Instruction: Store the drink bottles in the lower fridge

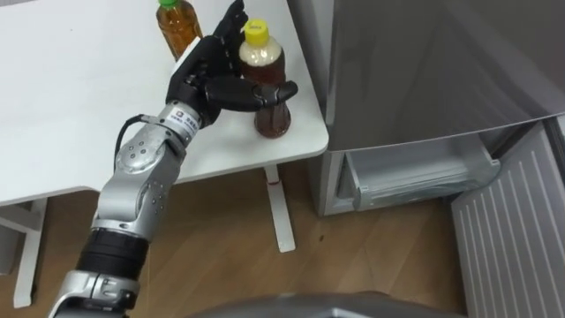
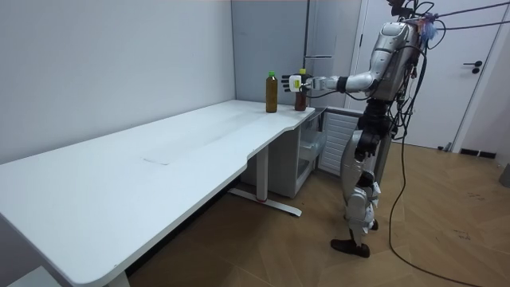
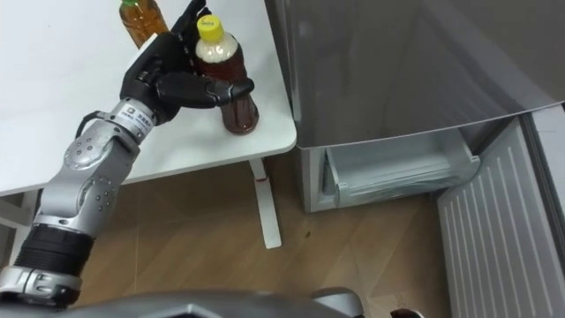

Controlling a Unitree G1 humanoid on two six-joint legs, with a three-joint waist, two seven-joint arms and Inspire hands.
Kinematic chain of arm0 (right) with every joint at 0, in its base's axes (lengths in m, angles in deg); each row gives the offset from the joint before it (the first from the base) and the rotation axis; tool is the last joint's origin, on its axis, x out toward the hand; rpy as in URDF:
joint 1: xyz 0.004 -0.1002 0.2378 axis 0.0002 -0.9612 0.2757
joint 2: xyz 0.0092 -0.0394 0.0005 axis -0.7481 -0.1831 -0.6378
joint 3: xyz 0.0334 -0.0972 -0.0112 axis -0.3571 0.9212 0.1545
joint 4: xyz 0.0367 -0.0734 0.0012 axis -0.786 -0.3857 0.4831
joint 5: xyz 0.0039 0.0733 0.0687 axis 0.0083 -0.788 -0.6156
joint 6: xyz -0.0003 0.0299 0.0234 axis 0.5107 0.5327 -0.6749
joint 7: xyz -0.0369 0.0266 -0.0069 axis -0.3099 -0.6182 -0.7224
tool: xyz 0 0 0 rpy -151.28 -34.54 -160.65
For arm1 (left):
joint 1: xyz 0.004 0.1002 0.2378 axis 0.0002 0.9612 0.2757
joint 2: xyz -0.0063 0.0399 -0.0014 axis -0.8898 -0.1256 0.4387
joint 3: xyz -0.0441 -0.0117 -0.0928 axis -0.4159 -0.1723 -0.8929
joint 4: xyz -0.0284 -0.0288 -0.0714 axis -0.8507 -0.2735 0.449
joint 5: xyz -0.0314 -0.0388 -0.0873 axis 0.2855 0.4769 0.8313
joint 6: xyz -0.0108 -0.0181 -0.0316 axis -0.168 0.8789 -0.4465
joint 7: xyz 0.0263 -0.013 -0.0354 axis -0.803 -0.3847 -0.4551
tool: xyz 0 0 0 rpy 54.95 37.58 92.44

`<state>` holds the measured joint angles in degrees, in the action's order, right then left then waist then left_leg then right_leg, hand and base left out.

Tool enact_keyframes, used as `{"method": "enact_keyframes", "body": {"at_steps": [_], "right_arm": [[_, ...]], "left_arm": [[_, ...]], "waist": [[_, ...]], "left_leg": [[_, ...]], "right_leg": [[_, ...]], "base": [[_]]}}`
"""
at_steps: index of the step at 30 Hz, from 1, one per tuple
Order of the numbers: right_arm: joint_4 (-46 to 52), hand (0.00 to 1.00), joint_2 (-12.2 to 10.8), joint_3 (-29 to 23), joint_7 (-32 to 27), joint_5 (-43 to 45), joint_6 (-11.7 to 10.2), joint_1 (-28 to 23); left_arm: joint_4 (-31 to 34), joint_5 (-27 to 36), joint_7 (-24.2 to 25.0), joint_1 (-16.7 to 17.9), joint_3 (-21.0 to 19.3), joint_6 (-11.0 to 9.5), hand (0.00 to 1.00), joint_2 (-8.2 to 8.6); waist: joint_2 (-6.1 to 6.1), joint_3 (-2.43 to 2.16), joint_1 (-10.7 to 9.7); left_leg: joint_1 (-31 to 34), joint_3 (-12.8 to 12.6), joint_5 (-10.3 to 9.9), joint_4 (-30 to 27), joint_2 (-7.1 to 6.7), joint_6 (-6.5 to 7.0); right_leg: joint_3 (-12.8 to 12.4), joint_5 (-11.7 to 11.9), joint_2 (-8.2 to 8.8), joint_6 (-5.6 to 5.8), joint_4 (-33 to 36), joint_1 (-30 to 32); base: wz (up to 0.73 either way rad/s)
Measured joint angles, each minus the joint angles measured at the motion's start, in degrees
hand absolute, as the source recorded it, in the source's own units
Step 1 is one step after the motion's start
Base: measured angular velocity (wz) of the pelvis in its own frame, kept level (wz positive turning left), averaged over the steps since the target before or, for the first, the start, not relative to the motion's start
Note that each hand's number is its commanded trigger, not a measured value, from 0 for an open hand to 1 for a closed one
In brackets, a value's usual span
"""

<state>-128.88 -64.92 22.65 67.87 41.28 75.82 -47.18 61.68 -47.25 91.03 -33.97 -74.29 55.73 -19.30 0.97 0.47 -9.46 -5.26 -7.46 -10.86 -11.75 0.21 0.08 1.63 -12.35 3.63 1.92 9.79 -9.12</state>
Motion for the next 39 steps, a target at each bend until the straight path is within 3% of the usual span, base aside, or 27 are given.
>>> {"method": "enact_keyframes", "body": {"at_steps": [12,13,14,15,16,39], "right_arm": [[0.02,0.00,0.02,0.03,0.66,0.00,0.00,0.02],[0.02,0.00,0.02,0.03,0.71,0.00,0.00,0.01],[0.02,0.00,0.02,0.03,0.82,0.00,0.00,0.01],[0.02,0.00,0.02,0.01,0.92,0.00,0.01,0.03],[0.03,0.00,0.02,0.01,1.00,0.01,0.01,0.04],[-0.06,0.00,0.09,0.01,1.28,-0.04,0.05,-0.03]], "left_arm": [[-0.04,0.00,0.00,0.00,0.02,0.17,0.00,-0.01],[-0.04,0.00,0.00,0.00,0.02,0.17,0.10,-0.01],[-0.04,0.00,0.00,0.00,0.02,0.17,0.63,-0.01],[-0.04,0.01,0.00,0.00,0.02,0.17,0.71,-0.01],[-0.04,0.01,0.00,0.00,0.02,0.17,1.00,-0.01],[-1.78,-0.01,-1.22,0.00,0.32,0.63,1.00,-0.70]], "waist": [[-0.14,0.09,-0.19],[-0.14,0.09,-0.19],[-0.14,0.09,-0.19],[-0.13,0.09,-0.19],[-0.12,0.08,-0.19],[0.30,0.06,-1.47]], "left_leg": [[-0.01,-0.08,0.00,0.13,0.00,0.00],[-0.01,-0.08,0.00,0.12,0.00,0.00],[-0.01,-0.08,0.00,0.13,0.00,0.00],[-0.01,-0.09,0.00,0.13,0.01,0.00],[-0.01,-0.09,0.00,0.13,0.01,0.00],[-0.06,-0.21,-0.01,0.16,0.07,-0.01]], "right_leg": [[-0.08,0.00,-0.01,0.00,-0.08,0.08],[-0.09,0.00,-0.01,0.00,-0.08,0.08],[-0.09,0.00,-0.01,0.00,-0.08,0.08],[-0.11,0.00,-0.02,0.00,-0.07,0.08],[-0.12,0.00,-0.02,0.00,-0.07,0.09],[-0.34,0.00,-0.08,-0.01,-0.04,0.12]], "base": [[0.00],[0.00],[0.00],[0.00],[0.00],[0.00]]}}
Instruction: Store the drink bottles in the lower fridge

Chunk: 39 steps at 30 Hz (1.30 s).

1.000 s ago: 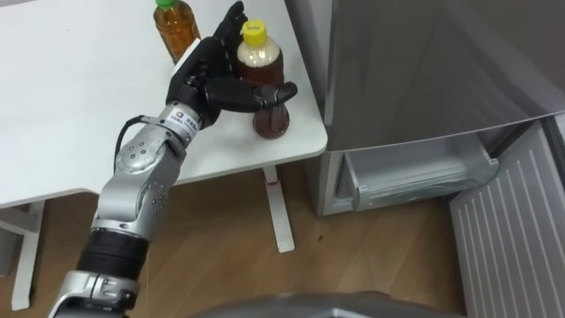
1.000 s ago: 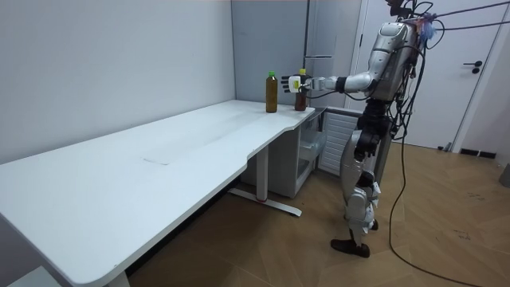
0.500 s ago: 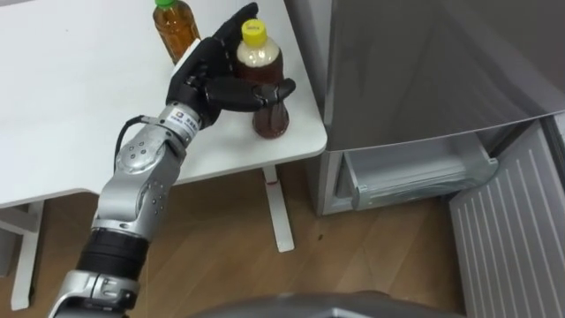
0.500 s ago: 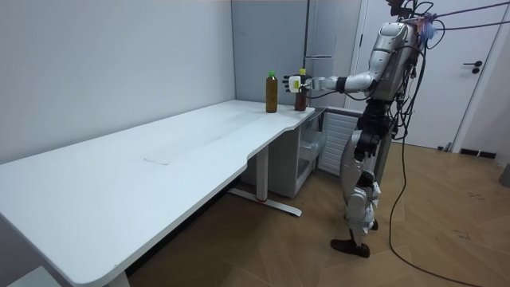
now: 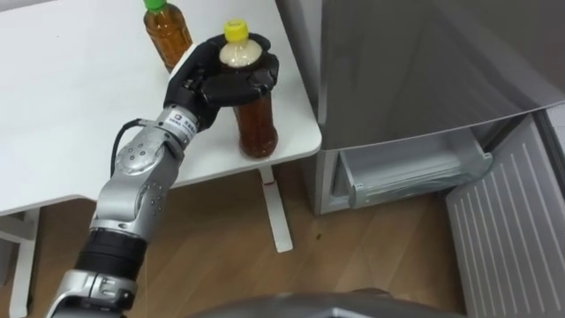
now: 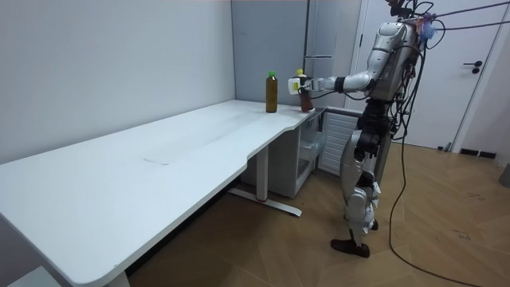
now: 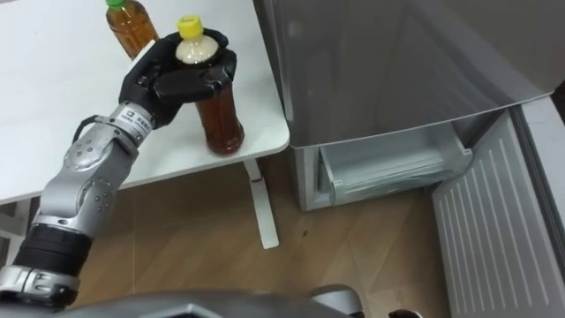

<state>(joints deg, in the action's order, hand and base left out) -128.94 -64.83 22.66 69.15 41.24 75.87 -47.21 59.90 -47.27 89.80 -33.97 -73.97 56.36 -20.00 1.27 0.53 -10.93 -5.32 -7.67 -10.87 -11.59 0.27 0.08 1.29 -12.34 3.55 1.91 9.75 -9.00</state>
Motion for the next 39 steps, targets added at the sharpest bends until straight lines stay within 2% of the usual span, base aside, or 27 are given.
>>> {"method": "enact_keyframes", "body": {"at_steps": [17,20,23,27,30,35,39], "right_arm": [[-0.04,0.00,-0.09,0.01,-0.26,0.09,0.03,0.11],[-0.07,0.00,-0.08,0.02,-1.31,0.01,0.00,0.15],[-0.06,0.00,-0.08,0.01,-2.04,0.12,-0.03,0.27],[-0.07,0.00,-0.08,0.07,-2.39,0.06,-0.03,0.35],[-0.08,0.00,-0.09,0.28,-3.35,0.04,-0.03,0.30],[-0.11,0.00,-0.08,1.33,-4.53,-0.39,-0.32,1.09],[-0.12,0.00,-0.08,1.72,-4.54,-1.60,-0.50,1.75]], "left_arm": [[0.39,-0.19,0.16,0.06,0.04,0.70,1.00,-0.04],[0.59,-0.14,0.16,0.08,0.04,0.70,1.00,-0.03],[0.63,-0.34,0.18,0.09,0.07,0.69,1.00,0.16],[0.84,-0.39,0.46,0.10,0.20,0.69,1.00,0.94],[0.84,-0.28,0.75,0.11,0.21,0.69,1.00,1.31],[0.85,0.15,0.96,0.48,0.37,0.62,1.00,1.51],[0.88,4.28,1.60,1.57,0.52,0.62,1.00,1.71]], "waist": [[-0.02,0.00,0.31],[-0.37,0.04,0.55],[-0.70,-0.19,0.61],[-1.32,-0.56,1.87],[-1.84,-0.62,2.82],[-1.85,-0.63,3.85],[-1.83,-0.64,4.83]], "left_leg": [[0.14,0.02,0.00,-0.16,0.02,0.00],[0.12,0.11,0.00,-0.17,0.01,0.00],[0.16,0.32,0.00,-0.18,-0.02,0.00],[0.29,0.42,0.01,-0.21,-0.01,0.00],[0.56,0.68,0.00,-0.29,-0.07,0.00],[0.97,1.39,0.00,-0.69,-0.18,0.00],[2.04,2.65,0.00,-1.76,-0.29,0.00]], "right_leg": [[-0.12,0.00,-0.01,0.00,0.12,0.03],[-0.06,0.00,-0.01,0.00,0.13,0.04],[0.26,0.00,0.02,0.00,0.11,0.03],[0.47,0.00,0.03,0.00,0.03,0.01],[0.70,0.00,0.07,-0.01,-0.07,0.03],[1.57,0.00,0.14,-0.01,0.00,-0.15],[2.83,0.00,0.19,-0.01,-0.05,-0.12]], "base": [[0.00],[0.00],[0.03],[0.01],[0.04],[0.08],[0.16]]}}
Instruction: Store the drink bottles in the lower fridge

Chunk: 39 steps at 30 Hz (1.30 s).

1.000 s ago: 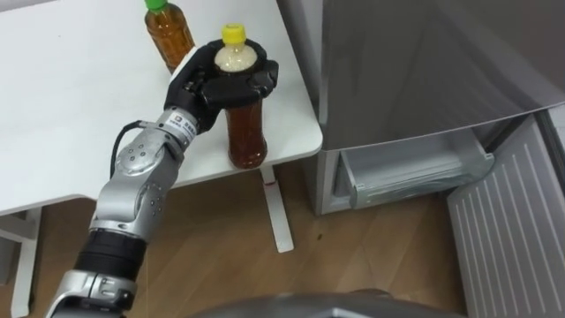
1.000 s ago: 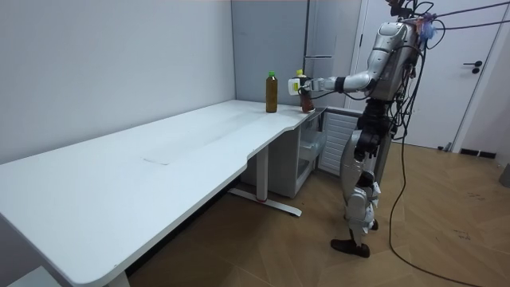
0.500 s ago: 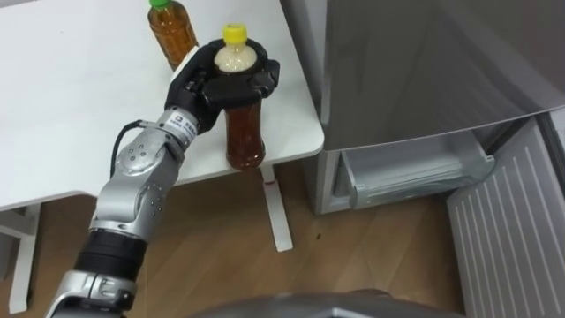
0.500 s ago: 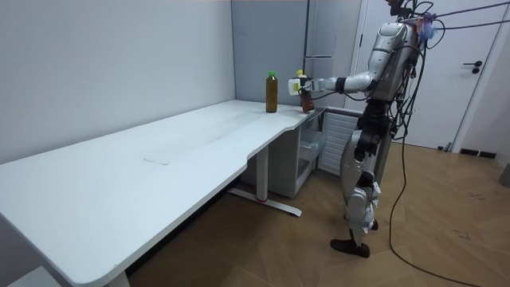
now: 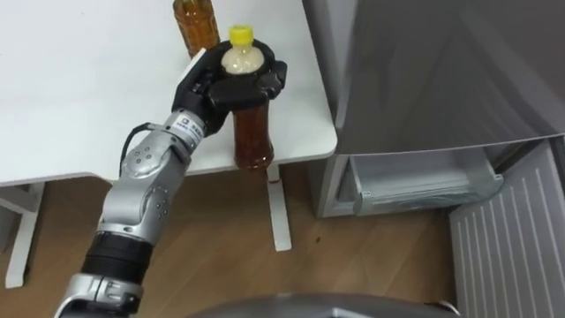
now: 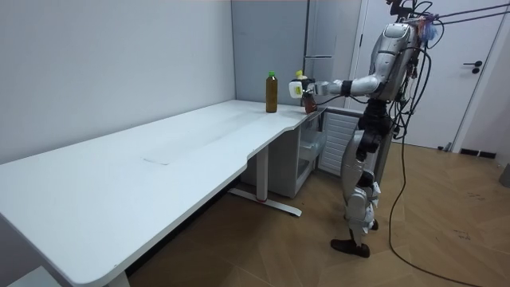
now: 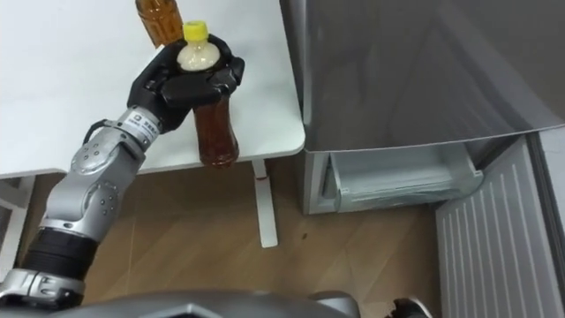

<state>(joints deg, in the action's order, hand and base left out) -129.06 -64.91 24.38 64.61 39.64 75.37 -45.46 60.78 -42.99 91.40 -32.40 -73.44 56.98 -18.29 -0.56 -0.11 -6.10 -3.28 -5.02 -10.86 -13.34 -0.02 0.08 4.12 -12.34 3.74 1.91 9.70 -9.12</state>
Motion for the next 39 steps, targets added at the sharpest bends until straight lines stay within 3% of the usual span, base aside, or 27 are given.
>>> {"method": "enact_keyframes", "body": {"at_steps": [4,8,13,21,29,37,39], "right_arm": [[0.04,0.00,0.17,-0.01,0.10,-0.01,-0.05,0.09],[0.07,0.00,0.18,-0.05,-0.02,-0.42,-0.11,0.34],[-0.04,0.00,0.08,0.00,-0.66,-2.82,-1.71,1.30],[-0.06,0.00,-0.04,1.77,-1.69,-8.98,-1.94,2.52],[0.30,0.00,0.11,2.91,-1.16,-10.69,-2.04,2.88],[5.88,0.00,0.57,3.87,0.10,-7.43,-2.05,2.79],[8.53,0.00,0.35,3.86,0.34,-7.63,-2.91,3.07]], "left_arm": [[0.94,2.38,0.08,1.62,0.24,0.03,1.00,-0.16],[5.00,5.99,0.72,4.83,0.17,-0.01,1.00,-0.13],[5.70,11.37,3.60,7.73,0.30,-0.03,1.00,0.12],[5.70,12.84,6.37,12.18,1.53,0.02,1.00,0.83],[5.66,13.54,8.60,12.57,1.63,0.01,1.00,1.51],[5.31,13.53,8.66,12.58,1.65,0.01,1.00,1.44],[4.64,13.50,8.65,12.57,1.64,-0.02,1.00,1.08]], "waist": [[-0.02,0.02,0.61],[-0.03,0.07,2.47],[0.02,0.12,3.20],[-0.69,0.72,3.55],[-0.90,0.84,5.00],[-0.93,0.85,4.96],[-0.81,0.75,4.98]], "left_leg": [[0.81,0.99,0.02,-0.53,-0.19,0.03],[0.81,0.93,0.02,-0.38,-0.18,0.03],[2.10,2.04,0.01,-1.24,-0.29,0.02],[3.65,2.76,0.01,-2.37,-0.41,0.02],[3.85,2.77,0.01,-2.51,-0.33,0.02],[4.06,2.73,0.01,-2.52,-0.34,0.02],[3.89,2.72,0.01,-2.51,-0.33,0.02]], "right_leg": [[1.06,-0.02,0.12,0.00,-0.01,0.01],[1.06,-0.03,0.15,0.00,-0.01,0.11],[2.56,-0.12,0.21,-0.10,-0.12,0.12],[4.46,-0.16,0.34,-0.11,-0.16,0.20],[4.03,-0.17,0.15,-0.13,-0.01,0.93],[3.92,-0.16,0.15,-0.13,0.18,1.25],[3.95,-0.16,0.15,-0.14,0.28,1.16]], "base": [[0.15],[0.00],[0.15],[0.12],[-0.02],[0.00],[0.00]]}}
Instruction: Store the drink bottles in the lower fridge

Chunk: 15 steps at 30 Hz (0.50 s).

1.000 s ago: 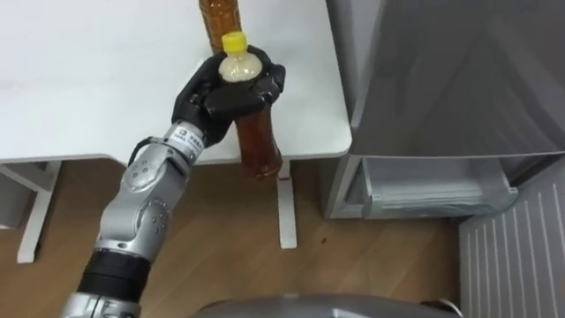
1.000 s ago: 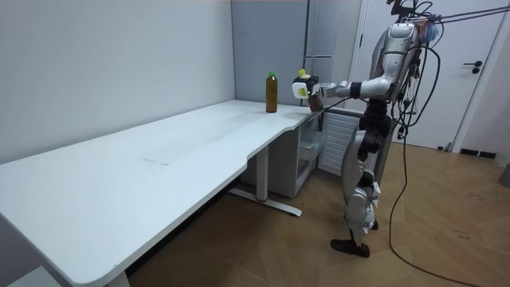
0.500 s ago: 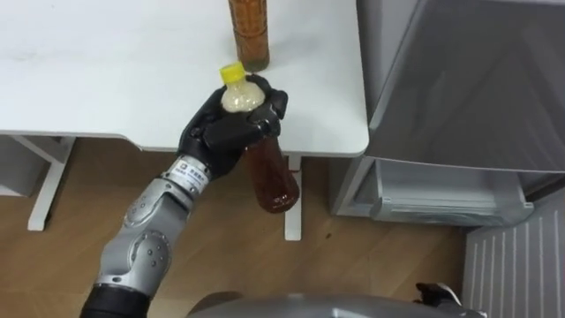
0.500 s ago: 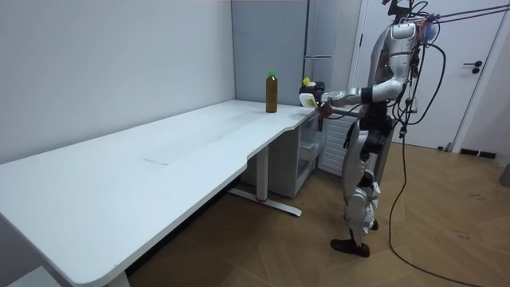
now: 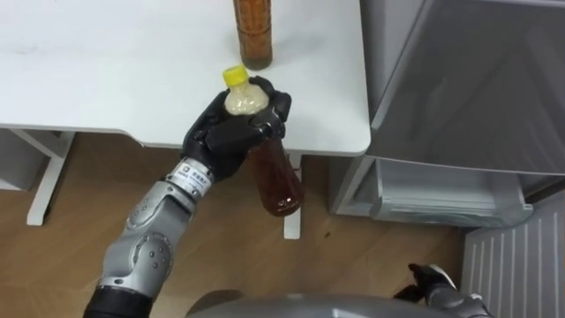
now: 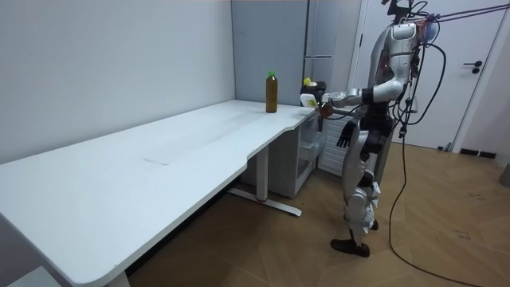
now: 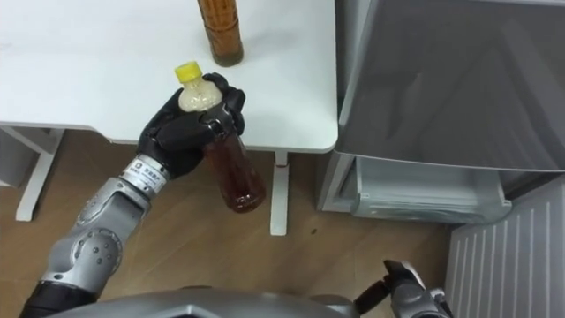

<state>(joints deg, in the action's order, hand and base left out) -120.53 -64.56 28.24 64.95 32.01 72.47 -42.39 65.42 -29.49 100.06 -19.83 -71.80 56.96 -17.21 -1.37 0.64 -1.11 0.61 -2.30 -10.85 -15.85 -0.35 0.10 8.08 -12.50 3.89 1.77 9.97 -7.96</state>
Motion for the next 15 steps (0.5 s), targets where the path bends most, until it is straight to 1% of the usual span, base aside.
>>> {"method": "enact_keyframes", "body": {"at_steps": [3,5,6,9,12,14,15], "right_arm": [[1.02,0.00,-0.71,0.09,1.04,-0.25,-1.54,1.33],[2.40,0.00,-0.95,0.69,1.96,-0.46,-1.63,1.62],[3.50,0.00,-1.07,1.42,2.58,-0.83,-1.76,1.73],[5.20,0.00,-1.46,2.41,3.63,-2.23,-2.44,1.87],[5.66,0.00,-1.85,2.60,4.24,-2.29,-3.48,1.83],[6.70,0.00,-1.85,3.02,4.26,-2.24,-3.49,1.66],[7.86,0.00,-1.71,3.60,4.26,-2.06,-3.51,1.63]], "left_arm": [[-1.98,-0.14,-0.02,0.02,0.07,0.00,1.00,-0.14],[-3.12,-0.14,-0.05,0.02,0.11,0.00,1.00,-0.46],[-3.61,-0.14,-0.10,0.06,0.11,0.00,1.00,-0.86],[-4.06,-0.26,-0.16,0.06,0.10,-0.04,1.00,-1.33],[-4.06,-0.52,-0.16,0.34,0.11,-0.35,1.00,-1.58],[-4.11,-0.67,-0.17,0.46,0.12,-0.47,1.00,-1.56],[-4.39,-1.42,-0.20,0.45,0.27,-1.08,1.00,-1.54]], "waist": [[0.29,-0.18,-0.03],[0.42,-0.24,0.16],[0.42,-0.23,0.18],[0.32,-0.18,0.26],[0.31,-0.16,0.56],[0.34,-0.14,0.65],[0.39,-0.13,0.72]], "left_leg": [[-0.24,0.00,0.00,0.00,0.02,0.00],[-0.24,0.03,0.00,0.02,0.03,0.00],[-0.28,0.04,0.00,0.02,0.04,0.00],[-0.34,0.05,0.00,0.05,0.02,0.00],[-0.34,0.04,0.00,0.05,0.00,0.00],[-0.34,0.04,0.00,0.06,0.00,0.01],[-0.33,0.04,0.00,0.06,0.01,0.01]], "right_leg": [[0.07,0.00,0.00,0.00,0.16,-0.20],[0.10,0.00,0.00,0.00,0.29,-0.14],[0.13,-0.01,0.00,0.01,0.39,-0.13],[0.05,-0.01,0.01,0.01,0.44,-0.21],[0.04,-0.02,0.02,0.01,0.43,-0.22],[0.01,-0.02,0.02,0.02,0.43,-0.18],[-0.03,-0.03,0.02,0.01,0.47,-0.09]], "base": [[0.00],[0.00],[0.00],[0.00],[0.00],[0.00],[0.00]]}}
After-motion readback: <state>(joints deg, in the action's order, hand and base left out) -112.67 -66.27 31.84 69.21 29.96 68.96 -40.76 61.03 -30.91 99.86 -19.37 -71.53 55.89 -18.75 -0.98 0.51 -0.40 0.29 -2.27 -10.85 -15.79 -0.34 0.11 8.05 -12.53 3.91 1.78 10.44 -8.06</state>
